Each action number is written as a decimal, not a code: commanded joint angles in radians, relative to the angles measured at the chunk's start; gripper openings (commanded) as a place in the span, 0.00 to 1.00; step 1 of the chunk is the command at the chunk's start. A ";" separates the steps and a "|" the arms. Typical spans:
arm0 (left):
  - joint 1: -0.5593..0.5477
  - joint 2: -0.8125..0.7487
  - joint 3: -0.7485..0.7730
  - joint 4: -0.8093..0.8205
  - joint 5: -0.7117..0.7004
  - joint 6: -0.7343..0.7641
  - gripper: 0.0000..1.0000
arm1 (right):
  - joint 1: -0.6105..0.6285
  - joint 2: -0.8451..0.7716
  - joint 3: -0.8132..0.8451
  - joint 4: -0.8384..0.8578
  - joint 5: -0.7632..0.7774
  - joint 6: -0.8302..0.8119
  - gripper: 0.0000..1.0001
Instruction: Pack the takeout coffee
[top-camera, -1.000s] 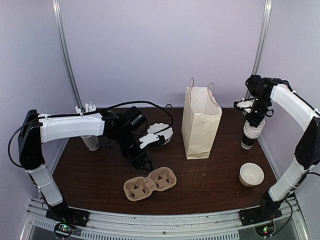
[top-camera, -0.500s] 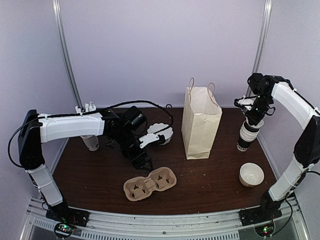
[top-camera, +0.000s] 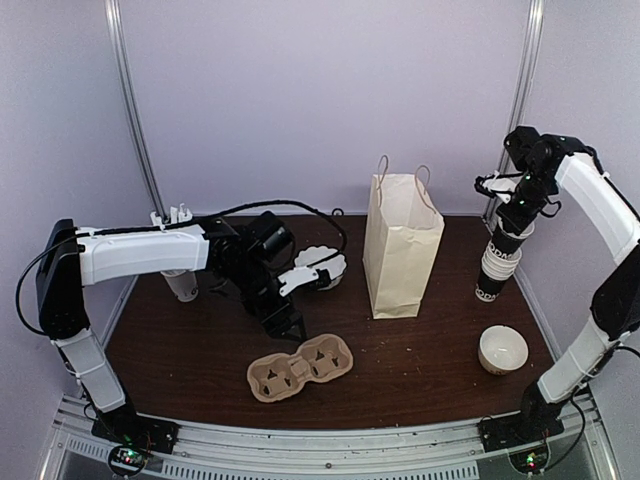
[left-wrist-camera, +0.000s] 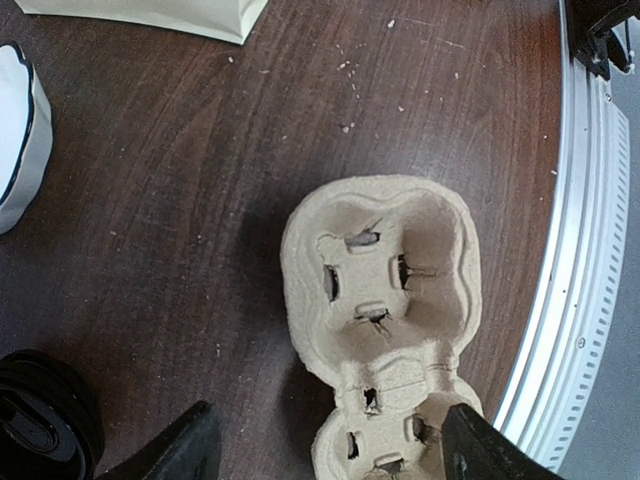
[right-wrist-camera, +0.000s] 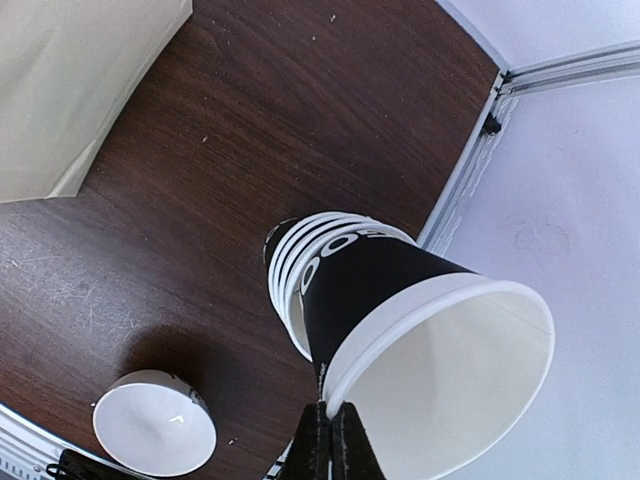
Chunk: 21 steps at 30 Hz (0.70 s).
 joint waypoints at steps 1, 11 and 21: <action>0.001 0.023 0.047 0.008 -0.026 -0.009 0.80 | 0.019 -0.100 0.023 -0.052 -0.014 0.021 0.00; -0.050 0.115 0.111 -0.040 -0.048 -0.015 0.78 | 0.019 -0.231 0.003 -0.069 -0.050 0.005 0.00; -0.076 0.266 0.200 -0.095 -0.168 -0.043 0.66 | 0.022 -0.314 0.023 -0.079 -0.191 0.014 0.00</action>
